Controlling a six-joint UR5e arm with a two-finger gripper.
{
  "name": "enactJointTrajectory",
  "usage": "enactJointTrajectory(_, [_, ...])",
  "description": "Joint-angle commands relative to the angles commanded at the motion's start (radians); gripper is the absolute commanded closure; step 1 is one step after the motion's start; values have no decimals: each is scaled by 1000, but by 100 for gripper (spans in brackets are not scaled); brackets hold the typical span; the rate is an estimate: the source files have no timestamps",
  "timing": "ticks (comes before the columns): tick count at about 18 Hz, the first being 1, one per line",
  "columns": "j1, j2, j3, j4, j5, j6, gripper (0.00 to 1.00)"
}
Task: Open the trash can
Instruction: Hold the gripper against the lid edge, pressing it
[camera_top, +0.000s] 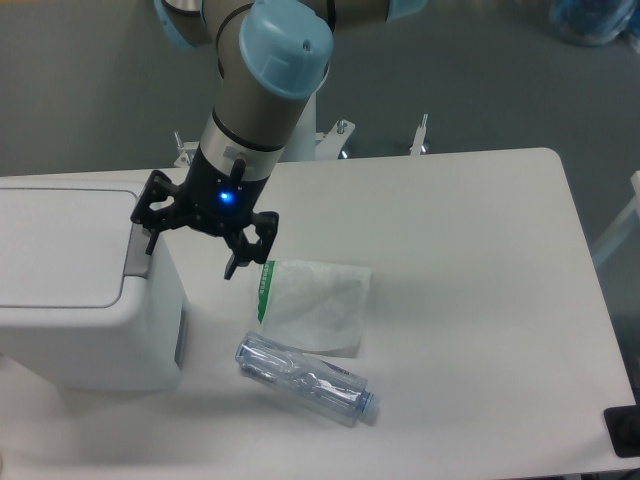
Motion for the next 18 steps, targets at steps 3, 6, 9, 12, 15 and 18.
enactJointTrajectory(3, [-5,0,-2,2,0,0,0])
enactJointTrajectory(6, [-6,-3,-2,3,0,-9,0])
enactJointTrajectory(9, [-6,-6,-5,6,2,-31,0])
enactJointTrajectory(12, [-6,-6,-6,6,0,-31,0])
enactJointTrajectory(15, [-6,-6,-6,8,2,-31,0])
enactJointTrajectory(18, [-6,-8,-8,14,2,-32,0])
